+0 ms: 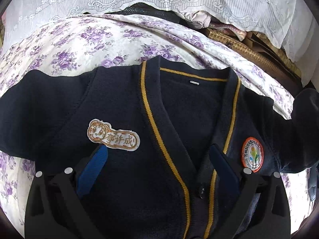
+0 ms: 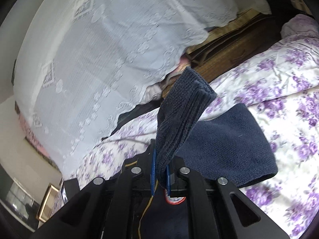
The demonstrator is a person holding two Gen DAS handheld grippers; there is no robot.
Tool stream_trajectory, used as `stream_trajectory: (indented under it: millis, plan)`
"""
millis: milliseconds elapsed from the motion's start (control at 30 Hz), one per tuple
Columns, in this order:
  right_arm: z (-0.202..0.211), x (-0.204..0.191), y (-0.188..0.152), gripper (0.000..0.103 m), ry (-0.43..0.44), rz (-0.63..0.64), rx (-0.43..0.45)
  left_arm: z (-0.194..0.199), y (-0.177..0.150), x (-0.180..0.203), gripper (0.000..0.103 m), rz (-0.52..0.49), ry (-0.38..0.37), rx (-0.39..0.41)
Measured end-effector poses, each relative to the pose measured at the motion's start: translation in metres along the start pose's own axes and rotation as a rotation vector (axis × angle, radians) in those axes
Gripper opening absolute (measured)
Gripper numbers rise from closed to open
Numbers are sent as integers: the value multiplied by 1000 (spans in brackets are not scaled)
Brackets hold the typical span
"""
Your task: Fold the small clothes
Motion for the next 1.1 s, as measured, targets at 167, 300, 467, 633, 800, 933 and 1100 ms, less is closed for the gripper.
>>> stream_trajectory:
  millis: [167,300,467,633,800,933,1100]
  plan:
    - [-9,-16,-15,9,11,63,-26,0,0,0,99,1,1,0]
    - [-20,-25,-30,9,22,114,-61,0,0,0,99,3,2,1]
    - [-39,-35,-52,9,62,165,-136,-1,-2,6,99,-27,12,1]
    - [-54,-37,-75,53,93,167,-271,-1,-4,13,99,-64,26,-1]
    - [-34,-58,-73,57,177,197,-265,-2,-5,11,99,-58,16,-3]
    - [-19,-53,-47,57,169,154,-195,1,-4,13,99,-31,-28,9]
    - [-12,-11,-2,57,56,33,-101,9,-1,8,98,76,-145,39]
Point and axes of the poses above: each gripper's, at about its wrist camera, not at the fingertips, and z roughly against the way its jaws point, x to its right, y to its top, the point moved 9 cm from there along -z, roughly the way its jaws point, and after that the axes turned 14 degrees about -z, right-handed, at the moved point
